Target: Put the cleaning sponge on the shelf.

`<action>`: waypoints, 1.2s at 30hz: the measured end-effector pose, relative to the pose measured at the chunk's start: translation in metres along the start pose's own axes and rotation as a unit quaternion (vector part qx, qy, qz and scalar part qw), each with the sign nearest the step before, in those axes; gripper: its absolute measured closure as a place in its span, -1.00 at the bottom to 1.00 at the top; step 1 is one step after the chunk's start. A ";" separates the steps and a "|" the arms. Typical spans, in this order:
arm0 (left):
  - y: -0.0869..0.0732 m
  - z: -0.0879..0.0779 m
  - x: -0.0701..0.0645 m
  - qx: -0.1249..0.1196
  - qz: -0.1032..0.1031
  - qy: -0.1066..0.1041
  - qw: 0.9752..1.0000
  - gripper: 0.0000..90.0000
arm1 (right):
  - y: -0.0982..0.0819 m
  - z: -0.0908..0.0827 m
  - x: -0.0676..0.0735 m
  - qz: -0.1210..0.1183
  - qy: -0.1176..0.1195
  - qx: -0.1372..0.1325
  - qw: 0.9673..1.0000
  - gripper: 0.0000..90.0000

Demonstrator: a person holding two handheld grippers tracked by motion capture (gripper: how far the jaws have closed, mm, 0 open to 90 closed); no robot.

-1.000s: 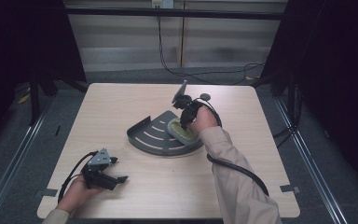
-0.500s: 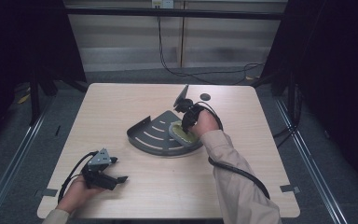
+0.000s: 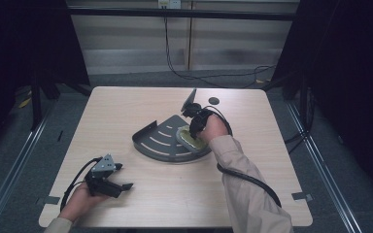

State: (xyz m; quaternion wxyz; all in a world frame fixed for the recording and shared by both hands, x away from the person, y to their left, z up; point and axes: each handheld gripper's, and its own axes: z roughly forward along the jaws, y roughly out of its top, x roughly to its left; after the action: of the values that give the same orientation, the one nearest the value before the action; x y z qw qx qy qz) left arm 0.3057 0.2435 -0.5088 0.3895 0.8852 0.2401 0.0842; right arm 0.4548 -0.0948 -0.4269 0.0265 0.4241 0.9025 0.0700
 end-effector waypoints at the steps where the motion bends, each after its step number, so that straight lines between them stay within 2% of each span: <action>1: 0.000 0.000 0.000 0.001 0.000 -0.001 1.000 -0.71 | 0.000 0.000 0.000 -0.001 0.000 0.002 1.000 0.51; 4: 0.000 0.000 0.000 0.002 0.001 -0.001 1.000 -0.71 | 0.000 0.001 0.000 -0.003 -0.004 -0.001 1.000 0.48; 9: 0.000 0.000 0.000 0.001 0.000 -0.001 1.000 -0.71 | 0.000 0.000 -0.001 0.002 -0.010 -0.002 1.000 0.30; 19: 0.000 0.000 0.000 0.002 0.002 0.000 1.000 -0.71 | -0.003 -0.011 -0.003 0.009 -0.019 -0.022 1.000 -0.16; 25: 0.000 0.000 0.000 0.001 0.000 -0.001 1.000 -0.71 | -0.006 -0.016 -0.002 0.003 -0.017 -0.032 0.999 -0.36; 28: 0.000 0.000 0.000 0.002 0.001 -0.001 1.000 -0.71 | -0.008 -0.018 -0.001 -0.004 -0.021 -0.032 0.999 -0.40; 29: 0.000 0.000 0.000 0.002 0.001 -0.001 1.000 -0.71 | -0.008 -0.019 0.000 0.001 -0.020 -0.029 0.999 -0.43; 30: 0.000 0.000 0.000 0.002 0.000 -0.001 1.000 -0.71 | -0.009 -0.019 -0.002 -0.011 -0.022 -0.032 0.999 -0.44; 31: 0.000 0.000 0.000 0.002 0.000 -0.001 1.000 -0.71 | -0.010 -0.020 -0.001 -0.003 -0.022 -0.031 0.999 -0.45; 36: 0.000 0.000 0.001 0.000 -0.002 -0.004 1.000 -0.71 | -0.015 -0.029 -0.003 -0.007 -0.022 -0.037 0.999 -0.48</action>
State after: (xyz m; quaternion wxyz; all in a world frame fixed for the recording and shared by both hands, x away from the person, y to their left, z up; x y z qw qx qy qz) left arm 0.3061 0.2440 -0.5087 0.3909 0.8849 0.2402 0.0805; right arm 0.4422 -0.1096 -0.4007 0.0627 0.4183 0.9013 0.0941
